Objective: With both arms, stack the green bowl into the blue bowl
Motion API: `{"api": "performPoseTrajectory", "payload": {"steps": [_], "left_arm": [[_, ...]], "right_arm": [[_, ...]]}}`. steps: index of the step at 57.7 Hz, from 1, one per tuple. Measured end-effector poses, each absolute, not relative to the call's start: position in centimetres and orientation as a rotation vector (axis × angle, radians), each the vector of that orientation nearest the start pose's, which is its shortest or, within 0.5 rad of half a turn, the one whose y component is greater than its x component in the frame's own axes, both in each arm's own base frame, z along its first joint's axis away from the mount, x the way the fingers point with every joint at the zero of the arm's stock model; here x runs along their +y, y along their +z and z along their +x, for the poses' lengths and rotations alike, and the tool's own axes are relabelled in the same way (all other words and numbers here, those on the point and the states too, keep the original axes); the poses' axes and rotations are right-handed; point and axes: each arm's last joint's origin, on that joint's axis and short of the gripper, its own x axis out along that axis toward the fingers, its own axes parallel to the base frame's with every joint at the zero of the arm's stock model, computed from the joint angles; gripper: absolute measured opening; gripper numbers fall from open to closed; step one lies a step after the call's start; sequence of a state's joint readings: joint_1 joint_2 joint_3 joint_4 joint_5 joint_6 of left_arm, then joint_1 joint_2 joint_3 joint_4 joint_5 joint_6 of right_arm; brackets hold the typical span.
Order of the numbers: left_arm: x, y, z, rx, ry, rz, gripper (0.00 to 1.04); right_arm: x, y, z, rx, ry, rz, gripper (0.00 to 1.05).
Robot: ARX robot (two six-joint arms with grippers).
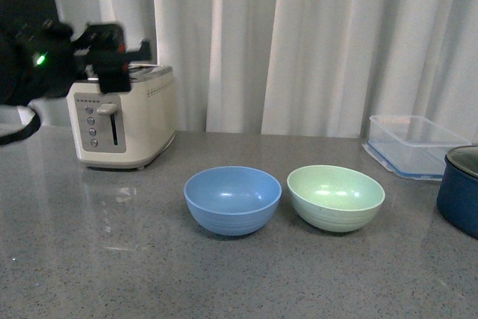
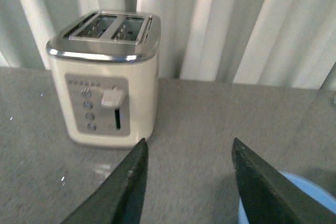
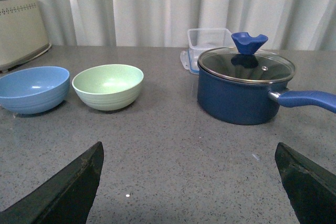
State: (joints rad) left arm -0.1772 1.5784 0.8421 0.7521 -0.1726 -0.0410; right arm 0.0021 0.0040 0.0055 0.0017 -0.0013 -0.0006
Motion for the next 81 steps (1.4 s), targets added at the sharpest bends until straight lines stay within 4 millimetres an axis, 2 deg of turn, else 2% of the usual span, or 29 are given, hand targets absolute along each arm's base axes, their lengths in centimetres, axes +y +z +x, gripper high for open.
{"api": "performPoseTrajectory", "payload": {"steps": [5, 12, 14, 25, 46, 65, 75, 81], "left_arm": [[-4.4, 22.9, 31.0, 0.01, -0.001, -0.022, 0.28], [-3.3, 21.8, 28.0, -0.001, -0.003, -0.016, 0.06], [-3.1, 21.6, 27.3, -0.004, -0.003, -0.017, 0.04], [-2.0, 19.8, 23.7, 0.012, -0.002, -0.007, 0.04], [-0.1, 18.2, 19.0, 0.009, -0.002, -0.008, 0.04], [0.0, 17.4, 16.1, 0.01, 0.0, -0.007, 0.04], [0.0, 16.2, 15.0, 0.016, 0.001, -0.008, 0.04], [0.0, 16.6, 14.5, 0.004, 0.0, -0.007, 0.04]], "right_arm": [[0.0, 16.5, 9.8, -0.003, 0.003, -0.001, 0.95], [0.0, 16.5, 9.8, -0.003, 0.004, -0.001, 0.95], [0.0, 16.5, 9.8, -0.003, 0.004, -0.001, 0.95], [0.0, 16.5, 9.8, -0.003, 0.004, -0.001, 0.95], [0.0, 16.5, 9.8, -0.003, 0.004, -0.001, 0.95], [0.0, 16.5, 9.8, -0.003, 0.004, -0.001, 0.95], [0.0, 16.5, 9.8, -0.003, 0.004, -0.001, 0.95], [0.0, 16.5, 9.8, -0.003, 0.004, -0.001, 0.95]]}}
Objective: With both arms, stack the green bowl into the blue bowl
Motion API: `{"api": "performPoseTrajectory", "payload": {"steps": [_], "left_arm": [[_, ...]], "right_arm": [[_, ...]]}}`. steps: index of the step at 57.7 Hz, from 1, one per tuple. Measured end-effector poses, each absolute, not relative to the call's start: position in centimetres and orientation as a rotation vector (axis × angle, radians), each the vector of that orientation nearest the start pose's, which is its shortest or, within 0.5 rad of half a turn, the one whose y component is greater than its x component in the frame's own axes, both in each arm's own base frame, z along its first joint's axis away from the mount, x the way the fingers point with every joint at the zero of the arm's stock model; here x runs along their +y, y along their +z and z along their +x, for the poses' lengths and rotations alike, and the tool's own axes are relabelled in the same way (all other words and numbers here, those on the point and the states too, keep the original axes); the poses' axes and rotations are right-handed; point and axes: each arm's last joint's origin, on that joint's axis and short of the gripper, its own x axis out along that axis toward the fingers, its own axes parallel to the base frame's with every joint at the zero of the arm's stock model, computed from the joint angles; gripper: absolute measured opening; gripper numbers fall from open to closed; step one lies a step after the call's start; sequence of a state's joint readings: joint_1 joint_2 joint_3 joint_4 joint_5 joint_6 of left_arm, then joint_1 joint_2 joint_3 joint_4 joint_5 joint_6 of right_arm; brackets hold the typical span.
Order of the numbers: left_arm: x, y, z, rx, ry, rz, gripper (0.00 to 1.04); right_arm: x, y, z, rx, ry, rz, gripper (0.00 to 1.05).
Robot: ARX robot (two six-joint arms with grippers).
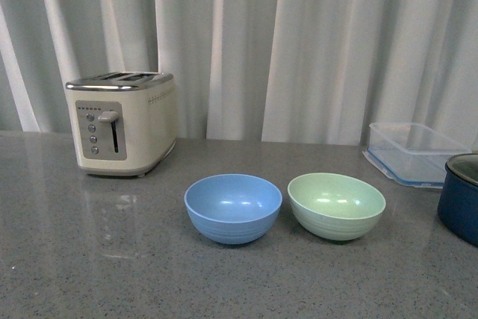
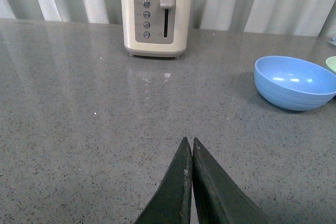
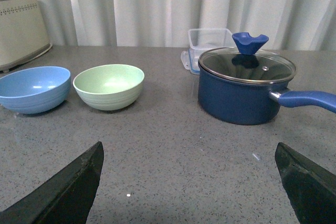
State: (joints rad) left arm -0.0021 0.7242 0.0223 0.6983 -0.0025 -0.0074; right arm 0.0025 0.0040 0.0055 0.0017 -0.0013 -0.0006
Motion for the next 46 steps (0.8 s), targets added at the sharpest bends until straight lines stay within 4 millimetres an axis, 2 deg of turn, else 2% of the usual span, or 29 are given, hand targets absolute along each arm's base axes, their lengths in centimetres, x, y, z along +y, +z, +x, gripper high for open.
{"api": "performPoseTrajectory", "payload": {"steps": [46], "left_arm": [[0.0, 17.4, 11.5, -0.025, 0.0, -0.007, 0.04]], "right_arm": [[0.0, 16.5, 9.8, -0.003, 0.004, -0.001, 0.95]]}}
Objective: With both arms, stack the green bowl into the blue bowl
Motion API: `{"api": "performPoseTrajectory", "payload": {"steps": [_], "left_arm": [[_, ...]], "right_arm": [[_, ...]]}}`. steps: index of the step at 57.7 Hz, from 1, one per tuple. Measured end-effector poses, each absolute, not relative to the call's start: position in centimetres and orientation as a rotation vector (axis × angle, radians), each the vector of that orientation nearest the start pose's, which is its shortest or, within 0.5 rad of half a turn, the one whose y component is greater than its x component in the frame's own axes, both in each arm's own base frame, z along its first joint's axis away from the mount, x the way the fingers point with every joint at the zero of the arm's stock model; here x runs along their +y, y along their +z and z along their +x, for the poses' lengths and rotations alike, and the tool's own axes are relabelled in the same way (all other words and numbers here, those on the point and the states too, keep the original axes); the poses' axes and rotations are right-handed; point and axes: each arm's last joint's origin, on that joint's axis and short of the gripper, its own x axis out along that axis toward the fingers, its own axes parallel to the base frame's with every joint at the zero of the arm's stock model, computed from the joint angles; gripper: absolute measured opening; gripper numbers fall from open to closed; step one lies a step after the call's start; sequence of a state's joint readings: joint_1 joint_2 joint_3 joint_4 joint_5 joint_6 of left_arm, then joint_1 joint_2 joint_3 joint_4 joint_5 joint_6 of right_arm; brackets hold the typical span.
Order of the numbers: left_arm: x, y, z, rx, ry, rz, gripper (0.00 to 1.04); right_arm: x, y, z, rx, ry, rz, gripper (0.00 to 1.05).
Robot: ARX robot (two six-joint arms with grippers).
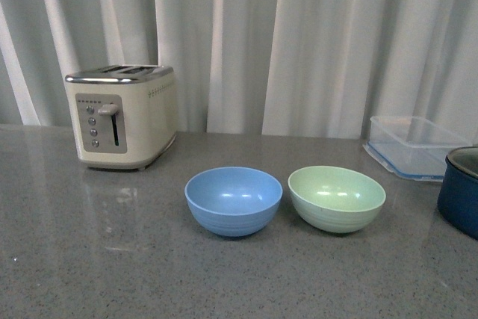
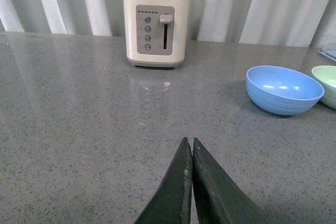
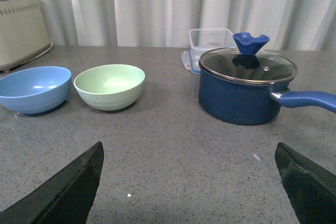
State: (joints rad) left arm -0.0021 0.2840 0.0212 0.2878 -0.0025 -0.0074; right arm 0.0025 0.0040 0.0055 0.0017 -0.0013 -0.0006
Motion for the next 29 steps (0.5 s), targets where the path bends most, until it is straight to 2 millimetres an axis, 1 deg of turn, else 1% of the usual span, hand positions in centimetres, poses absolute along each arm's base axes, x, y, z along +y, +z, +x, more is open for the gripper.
{"api": "performPoseTrajectory", "payload": {"steps": [20, 23, 29], "left_arm": [[0.0, 17.4, 10.8, -0.025, 0.0, -0.007, 0.04], [0.0, 16.9, 10.1, 0.01, 0.0, -0.007, 0.04], [0.0, 17.1, 9.7, -0.022, 0.0, -0.007, 0.04]], "right_arm": [[0.0, 16.5, 9.8, -0.003, 0.004, -0.001, 0.95], [0.0, 16.5, 9.8, -0.003, 0.003, -0.001, 0.95], [0.0, 16.5, 9.8, -0.003, 0.004, -0.001, 0.95]]}}
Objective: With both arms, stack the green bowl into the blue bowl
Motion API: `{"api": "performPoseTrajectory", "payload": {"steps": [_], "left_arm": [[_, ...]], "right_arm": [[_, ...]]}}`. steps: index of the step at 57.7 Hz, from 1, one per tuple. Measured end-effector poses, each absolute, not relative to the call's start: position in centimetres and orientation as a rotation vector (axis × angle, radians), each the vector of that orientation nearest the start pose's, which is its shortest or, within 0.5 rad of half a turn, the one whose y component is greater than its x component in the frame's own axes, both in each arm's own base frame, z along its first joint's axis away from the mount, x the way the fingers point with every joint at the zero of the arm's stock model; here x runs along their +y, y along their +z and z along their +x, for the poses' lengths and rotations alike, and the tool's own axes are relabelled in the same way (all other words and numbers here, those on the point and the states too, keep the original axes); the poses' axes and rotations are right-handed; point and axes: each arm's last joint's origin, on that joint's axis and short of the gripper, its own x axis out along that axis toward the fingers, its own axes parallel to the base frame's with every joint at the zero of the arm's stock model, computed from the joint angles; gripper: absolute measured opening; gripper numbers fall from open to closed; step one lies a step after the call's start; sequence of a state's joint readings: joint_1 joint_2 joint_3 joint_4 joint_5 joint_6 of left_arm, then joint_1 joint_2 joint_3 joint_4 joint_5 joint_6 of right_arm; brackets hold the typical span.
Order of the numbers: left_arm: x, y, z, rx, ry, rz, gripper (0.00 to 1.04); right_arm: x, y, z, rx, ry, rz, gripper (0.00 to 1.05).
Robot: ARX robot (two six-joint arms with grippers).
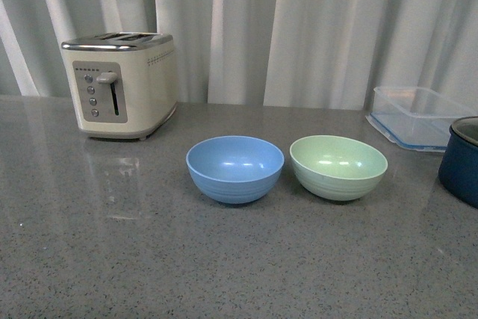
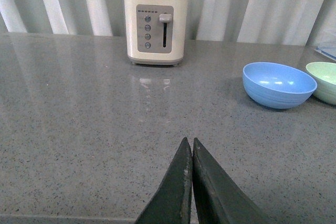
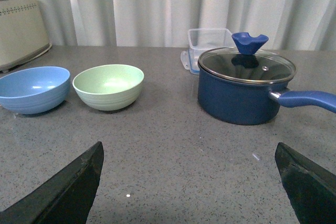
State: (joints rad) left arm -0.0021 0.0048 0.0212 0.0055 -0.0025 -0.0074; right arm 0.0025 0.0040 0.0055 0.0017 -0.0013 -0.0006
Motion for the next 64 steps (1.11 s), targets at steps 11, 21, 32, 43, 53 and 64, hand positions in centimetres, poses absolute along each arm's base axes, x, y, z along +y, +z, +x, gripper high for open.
{"api": "performPoseTrajectory", "payload": {"steps": [11, 21, 32, 43, 53, 64], "left_arm": [[0.0, 17.0, 9.7, -0.017, 0.001, -0.007, 0.13], [0.0, 17.0, 9.7, -0.018, 0.0, -0.007, 0.49], [0.0, 17.0, 9.7, -0.018, -0.002, -0.007, 0.9], [0.0, 17.0, 9.7, -0.018, 0.0, -0.006, 0.98], [0.0, 17.0, 9.7, -0.018, 0.0, -0.006, 0.98], [0.0, 17.0, 9.7, -0.018, 0.0, -0.006, 0.98]], "right_arm": [[0.0, 16.5, 9.8, -0.003, 0.004, -0.001, 0.95], [0.0, 16.5, 9.8, -0.003, 0.004, -0.001, 0.95], [0.6, 17.7, 10.8, 0.226, 0.253, 0.012, 0.95], [1.6, 22.1, 14.3, 0.289, 0.296, 0.036, 0.95], [2.7, 25.3, 20.9, 0.375, 0.185, 0.023, 0.95], [3.9, 26.2, 28.9, 0.594, 0.135, 0.048, 0.95]]}}
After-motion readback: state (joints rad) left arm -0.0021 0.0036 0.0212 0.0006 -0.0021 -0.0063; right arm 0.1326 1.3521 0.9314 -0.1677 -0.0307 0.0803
